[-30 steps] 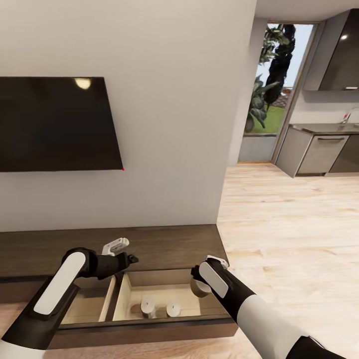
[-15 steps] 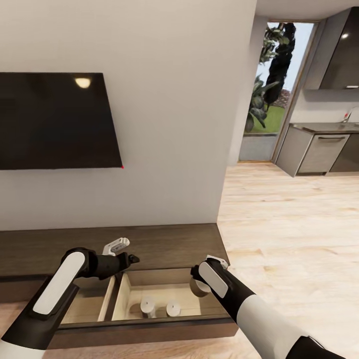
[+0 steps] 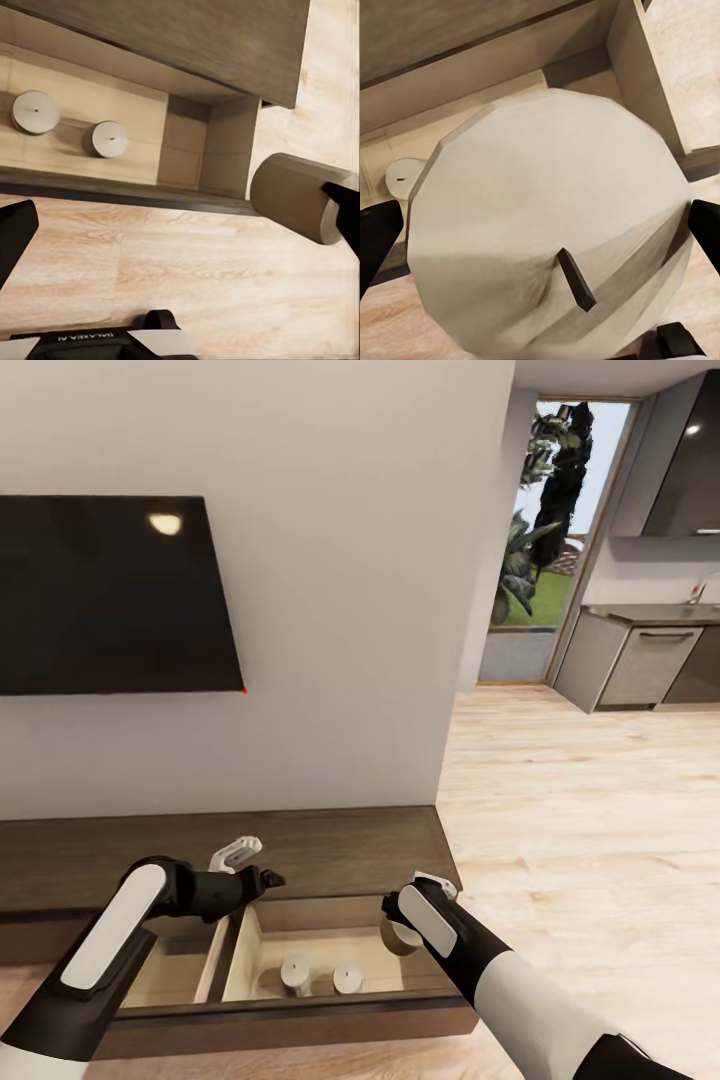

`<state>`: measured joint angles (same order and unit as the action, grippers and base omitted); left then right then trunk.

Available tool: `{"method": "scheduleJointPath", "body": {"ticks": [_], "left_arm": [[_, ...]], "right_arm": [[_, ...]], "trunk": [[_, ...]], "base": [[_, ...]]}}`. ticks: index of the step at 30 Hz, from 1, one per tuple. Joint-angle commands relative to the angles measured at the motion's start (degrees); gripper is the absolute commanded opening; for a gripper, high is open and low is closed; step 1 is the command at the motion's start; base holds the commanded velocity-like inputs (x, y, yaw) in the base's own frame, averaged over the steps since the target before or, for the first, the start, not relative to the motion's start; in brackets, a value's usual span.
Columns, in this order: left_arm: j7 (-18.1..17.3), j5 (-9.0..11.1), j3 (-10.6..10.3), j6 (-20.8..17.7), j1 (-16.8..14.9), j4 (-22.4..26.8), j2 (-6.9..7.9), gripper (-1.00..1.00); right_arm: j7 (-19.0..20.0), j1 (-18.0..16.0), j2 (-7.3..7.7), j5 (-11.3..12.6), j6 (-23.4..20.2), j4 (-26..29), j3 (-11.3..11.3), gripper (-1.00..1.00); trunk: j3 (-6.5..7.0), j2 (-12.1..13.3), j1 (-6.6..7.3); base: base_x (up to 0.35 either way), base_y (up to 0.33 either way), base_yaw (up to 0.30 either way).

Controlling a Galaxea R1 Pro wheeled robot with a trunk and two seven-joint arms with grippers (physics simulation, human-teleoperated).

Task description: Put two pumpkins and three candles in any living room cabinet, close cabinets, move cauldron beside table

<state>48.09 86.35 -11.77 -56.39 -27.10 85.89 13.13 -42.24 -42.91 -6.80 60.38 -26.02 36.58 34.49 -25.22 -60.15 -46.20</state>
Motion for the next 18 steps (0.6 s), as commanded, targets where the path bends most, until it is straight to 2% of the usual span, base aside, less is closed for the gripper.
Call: {"method": "scheduleJointPath", "body": {"ticks": [1, 5, 6, 7, 9, 11, 14, 18], "left_arm": [[0.60, 1.71, 0.06, 0.03, -0.06, 0.03, 0.44, 1.00], [0.46, 6.32, 0.30, 0.05, -0.06, -0.01, 2.64, 1.00], [0.35, 8.04, 0.35, 0.05, -0.06, -0.02, 3.23, 1.00], [0.33, 8.62, 0.37, 0.05, -0.06, -0.02, 3.40, 1.00], [0.21, 11.59, 0.47, 0.05, -0.06, -0.03, 4.20, 1.00], [0.18, 13.48, 0.50, 0.00, -0.06, -0.03, 4.55, 1.00], [0.16, 14.76, 0.53, -0.02, -0.06, -0.07, 4.72, 1.00], [0.16, 15.39, 0.54, -0.03, -0.06, -0.10, 4.79, 1.00]], "right_arm": [[-0.38, -0.07, 0.03, 0.27, -0.17, 0.07, 0.23, -1.00], [-0.38, -0.07, 0.03, 0.27, -0.20, 0.06, 0.23, -1.00], [-0.38, -0.07, 0.03, 0.27, -0.18, 0.06, 0.23, -1.00], [-0.38, -0.07, 0.03, 0.27, -0.18, 0.06, 0.23, -1.00], [-0.38, -0.07, 0.03, 0.27, -0.19, 0.07, 0.23, -1.00], [-0.38, -0.07, 0.03, 0.27, -0.18, 0.06, 0.23, -1.00], [-0.38, -0.07, 0.03, 0.27, -0.19, 0.07, 0.23, -1.00], [-0.38, -0.07, 0.03, 0.27, -0.22, 0.06, 0.24, -1.00]], "trunk": [[-0.25, -0.47, -0.23], [-0.97, -2.07, -1.11], [-1.15, -2.47, -1.33], [-1.33, -2.87, -1.55], [-1.69, -3.67, -1.99], [-2.05, -4.48, -2.43], [-2.59, -5.68, -3.09], [-3.30, -7.28, -3.96]], "base": [[0.000, 0.000, 0.000], [0.000, 0.000, 0.000], [0.000, 0.000, 0.000], [0.000, 0.000, 0.000], [0.000, 0.000, 0.000], [0.000, 0.000, 0.000], [0.000, 0.000, 0.000], [0.000, 0.000, 0.000]]}}
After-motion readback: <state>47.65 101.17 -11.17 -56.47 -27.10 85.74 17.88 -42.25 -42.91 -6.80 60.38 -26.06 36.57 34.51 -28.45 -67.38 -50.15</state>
